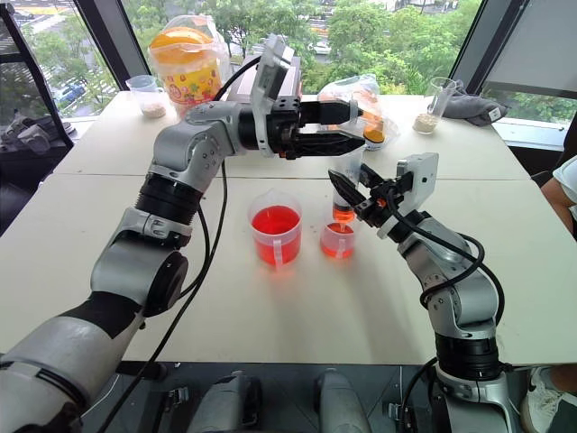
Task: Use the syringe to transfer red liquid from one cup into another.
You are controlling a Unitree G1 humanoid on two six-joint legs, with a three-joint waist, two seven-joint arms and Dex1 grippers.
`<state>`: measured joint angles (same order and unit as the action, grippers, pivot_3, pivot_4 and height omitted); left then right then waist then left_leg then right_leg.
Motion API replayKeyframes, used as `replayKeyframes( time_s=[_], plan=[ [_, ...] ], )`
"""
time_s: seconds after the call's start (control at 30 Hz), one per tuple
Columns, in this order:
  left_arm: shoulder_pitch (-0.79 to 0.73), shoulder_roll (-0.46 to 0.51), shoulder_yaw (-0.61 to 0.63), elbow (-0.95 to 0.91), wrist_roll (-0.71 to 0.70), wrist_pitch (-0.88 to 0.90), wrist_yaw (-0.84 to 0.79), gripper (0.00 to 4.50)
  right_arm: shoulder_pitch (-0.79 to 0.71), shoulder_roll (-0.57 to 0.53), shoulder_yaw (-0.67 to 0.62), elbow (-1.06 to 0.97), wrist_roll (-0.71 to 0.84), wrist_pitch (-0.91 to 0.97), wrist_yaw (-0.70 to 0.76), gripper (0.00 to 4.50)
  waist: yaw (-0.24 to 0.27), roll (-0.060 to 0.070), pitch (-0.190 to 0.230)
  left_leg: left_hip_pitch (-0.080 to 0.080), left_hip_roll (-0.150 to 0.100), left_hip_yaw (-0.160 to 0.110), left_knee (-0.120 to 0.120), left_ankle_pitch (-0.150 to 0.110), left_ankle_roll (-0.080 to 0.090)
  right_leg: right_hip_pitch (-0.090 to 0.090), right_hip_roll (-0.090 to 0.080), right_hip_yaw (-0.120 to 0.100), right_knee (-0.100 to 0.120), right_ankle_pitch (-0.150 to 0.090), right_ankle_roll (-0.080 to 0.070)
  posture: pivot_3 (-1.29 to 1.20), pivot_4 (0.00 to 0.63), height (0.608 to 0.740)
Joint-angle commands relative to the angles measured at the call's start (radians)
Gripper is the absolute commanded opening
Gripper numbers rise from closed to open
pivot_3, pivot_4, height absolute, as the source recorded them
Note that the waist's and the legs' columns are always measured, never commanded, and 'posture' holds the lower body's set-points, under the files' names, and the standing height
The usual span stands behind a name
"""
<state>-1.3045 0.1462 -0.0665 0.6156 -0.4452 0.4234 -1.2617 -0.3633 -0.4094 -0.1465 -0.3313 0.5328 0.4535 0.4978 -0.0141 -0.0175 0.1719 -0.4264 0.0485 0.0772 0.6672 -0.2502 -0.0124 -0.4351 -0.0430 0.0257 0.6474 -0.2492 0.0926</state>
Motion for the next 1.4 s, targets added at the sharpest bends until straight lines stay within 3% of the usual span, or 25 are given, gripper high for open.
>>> replayKeyframes(
  time_s=[0.03,0.17,0.9,1.13,1.3,1.4],
  plan=[
    [-0.033,-0.019,0.002,-0.007,0.000,-0.007,-0.010,2.01,-0.028,-0.008,-0.005,-0.059,0.012,-0.007,0.001,1.49,-0.002,0.000,0.000,0.000,0.000,0.000,0.000,0.000,0.000,0.000,0.000,0.000,0.000,0.000,0.000,0.00,0.150,0.740],
    [-0.024,-0.026,0.000,-0.010,0.011,-0.011,-0.011,0.04,-0.031,-0.013,-0.004,-0.065,0.014,-0.002,0.002,1.49,0.000,0.000,0.000,0.000,0.000,-0.001,0.000,0.000,0.000,0.000,0.000,0.000,0.000,0.000,0.000,0.00,0.150,0.740],
    [0.155,-0.027,-0.079,-0.108,0.067,0.034,-0.009,0.01,-0.208,-0.104,-0.137,-0.152,0.175,0.153,-0.061,1.49,0.001,0.000,0.000,0.000,0.000,-0.001,0.000,0.000,0.000,0.000,0.000,0.000,0.000,0.000,0.000,0.00,0.150,0.740],
    [0.196,-0.028,-0.079,-0.172,0.056,0.072,0.028,0.01,-0.201,-0.124,-0.142,-0.146,0.183,0.167,-0.053,1.49,0.001,0.000,0.000,0.000,0.000,-0.001,0.000,0.000,0.000,0.000,0.000,0.000,0.000,0.000,0.000,0.00,0.150,0.740],
    [0.153,-0.010,-0.008,-0.171,0.015,0.103,0.075,0.01,-0.149,-0.141,-0.123,-0.150,0.196,0.192,-0.027,1.49,0.001,0.000,0.000,0.000,0.000,-0.001,0.000,0.000,0.000,0.000,0.000,0.000,0.000,0.000,0.000,0.00,0.150,0.740],
    [0.141,0.019,0.039,-0.196,-0.022,0.138,0.088,0.92,-0.117,-0.144,-0.108,-0.149,0.201,0.199,-0.016,1.49,0.001,0.000,0.000,0.000,0.000,-0.001,0.000,0.000,0.000,0.000,0.000,0.000,0.000,0.000,0.000,0.00,0.150,0.740]
  ],
)
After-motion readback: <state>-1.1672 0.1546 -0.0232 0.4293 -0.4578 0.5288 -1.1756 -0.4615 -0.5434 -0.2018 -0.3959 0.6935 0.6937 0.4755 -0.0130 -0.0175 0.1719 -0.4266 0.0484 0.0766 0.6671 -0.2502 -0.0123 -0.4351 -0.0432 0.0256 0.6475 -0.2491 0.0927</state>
